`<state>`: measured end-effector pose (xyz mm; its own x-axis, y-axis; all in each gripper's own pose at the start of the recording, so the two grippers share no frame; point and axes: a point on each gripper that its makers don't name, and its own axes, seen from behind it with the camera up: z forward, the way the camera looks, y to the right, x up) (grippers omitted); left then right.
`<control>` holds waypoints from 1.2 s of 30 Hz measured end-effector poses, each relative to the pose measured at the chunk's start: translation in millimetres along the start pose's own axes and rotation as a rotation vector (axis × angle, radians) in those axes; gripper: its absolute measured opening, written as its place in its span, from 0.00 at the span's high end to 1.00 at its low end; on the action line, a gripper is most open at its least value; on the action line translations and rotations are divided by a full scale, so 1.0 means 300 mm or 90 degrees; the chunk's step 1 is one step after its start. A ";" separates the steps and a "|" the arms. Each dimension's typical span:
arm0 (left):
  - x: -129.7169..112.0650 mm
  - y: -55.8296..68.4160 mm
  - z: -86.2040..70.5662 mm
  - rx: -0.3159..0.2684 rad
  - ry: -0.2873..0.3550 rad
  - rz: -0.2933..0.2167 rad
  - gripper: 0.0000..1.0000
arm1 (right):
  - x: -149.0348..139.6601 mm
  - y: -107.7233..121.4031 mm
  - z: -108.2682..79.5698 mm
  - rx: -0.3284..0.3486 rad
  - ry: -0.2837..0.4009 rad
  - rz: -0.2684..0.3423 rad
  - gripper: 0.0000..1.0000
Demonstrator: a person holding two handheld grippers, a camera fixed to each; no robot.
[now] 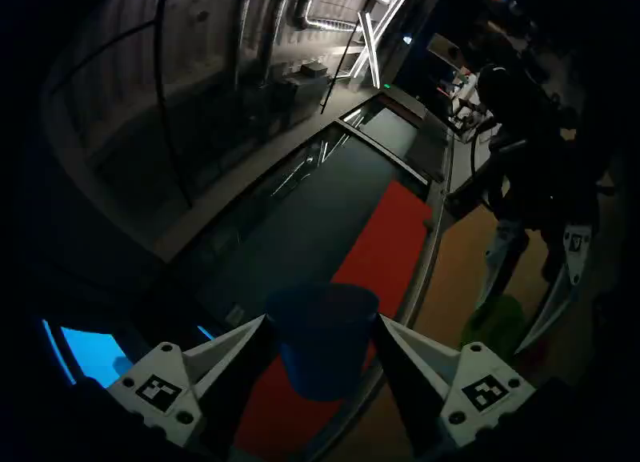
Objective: Pour water
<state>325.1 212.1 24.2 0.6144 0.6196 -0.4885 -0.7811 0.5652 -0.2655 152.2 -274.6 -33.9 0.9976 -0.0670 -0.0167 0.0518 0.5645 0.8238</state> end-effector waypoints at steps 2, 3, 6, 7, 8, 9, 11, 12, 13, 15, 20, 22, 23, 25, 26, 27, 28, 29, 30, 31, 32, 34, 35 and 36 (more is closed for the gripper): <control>-0.005 -0.002 -0.002 0.000 -0.001 -0.039 0.14 | 0.000 0.003 -0.001 -0.001 0.001 0.000 0.09; -0.007 -0.003 -0.003 0.000 -0.001 -0.056 0.14 | 0.000 0.005 -0.002 -0.002 0.001 0.000 0.09; -0.014 -0.009 -0.004 -0.002 0.000 -0.106 0.14 | -0.001 0.011 -0.005 -0.005 0.001 0.001 0.09; -0.018 -0.011 -0.004 -0.002 -0.002 -0.122 0.14 | -0.002 0.012 -0.005 -0.006 0.002 0.002 0.09; -0.021 -0.014 -0.004 -0.002 -0.003 -0.136 0.14 | -0.002 0.014 -0.006 -0.006 0.002 0.002 0.09; -0.026 -0.017 -0.004 -0.002 -0.004 -0.152 0.14 | -0.001 0.015 -0.007 -0.007 0.002 0.002 0.09; -0.038 -0.023 -0.006 -0.001 -0.009 -0.188 0.14 | 0.001 0.017 -0.008 -0.008 0.004 0.004 0.09; -0.042 -0.025 -0.008 -0.002 -0.011 -0.207 0.14 | 0.003 0.017 -0.008 -0.009 0.005 0.004 0.09; -0.046 -0.027 -0.009 -0.003 -0.012 -0.230 0.14 | 0.005 0.019 -0.008 -0.009 0.006 0.004 0.09; -0.052 -0.030 -0.012 -0.006 -0.012 -0.272 0.14 | 0.010 0.020 -0.008 -0.010 0.008 0.005 0.09; -0.070 -0.036 -0.020 -0.018 -0.011 -0.375 0.14 | 0.020 0.022 -0.013 -0.013 0.010 0.004 0.09; -0.084 -0.032 -0.021 -0.022 -0.013 -0.404 0.14 | 0.023 0.024 -0.016 -0.014 0.011 0.004 0.09; -0.091 -0.029 -0.022 -0.023 -0.014 -0.417 0.14 | 0.025 0.025 -0.017 -0.014 0.011 0.003 0.09; -0.104 -0.019 -0.022 -0.028 -0.019 -0.441 0.14 | 0.026 0.027 -0.020 -0.016 0.012 0.003 0.09; -0.109 -0.014 -0.023 -0.031 -0.021 -0.452 0.14 | 0.027 0.027 -0.022 -0.017 0.012 0.003 0.09; -0.115 -0.010 -0.023 -0.033 -0.022 -0.461 0.14 | 0.027 0.028 -0.023 -0.017 0.012 0.003 0.09; -0.120 -0.006 -0.024 -0.036 -0.022 -0.469 0.14 | 0.027 0.028 -0.024 -0.017 0.012 0.003 0.09; -0.124 -0.003 -0.025 -0.038 -0.021 -0.477 0.14 | 0.028 0.029 -0.025 -0.018 0.012 0.002 0.10; -0.130 0.000 -0.027 -0.039 -0.022 -0.481 0.14 | 0.028 0.030 -0.025 -0.018 0.012 0.003 0.10; -0.139 0.002 -0.029 -0.039 -0.023 -0.483 0.14 | 0.029 0.031 -0.026 -0.018 0.012 0.003 0.10; -0.146 0.004 -0.031 -0.039 -0.024 -0.485 0.14 | 0.029 0.032 -0.027 -0.019 0.013 0.003 0.10; -0.169 0.015 -0.038 -0.040 -0.032 -0.484 0.14 | 0.032 0.036 -0.030 -0.021 0.012 0.005 0.10; -0.181 0.021 -0.042 -0.040 -0.036 -0.483 0.14 | 0.033 0.039 -0.032 -0.022 0.011 0.006 0.10; -0.195 0.028 -0.046 -0.041 -0.041 -0.481 0.14 | 0.032 0.043 -0.034 -0.023 0.010 0.006 0.10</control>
<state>281.0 173.2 39.1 0.9885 0.1081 -0.1054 -0.1488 0.8168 -0.5574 163.1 -259.5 -29.1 0.9987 -0.0478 -0.0180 0.0430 0.5950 0.8026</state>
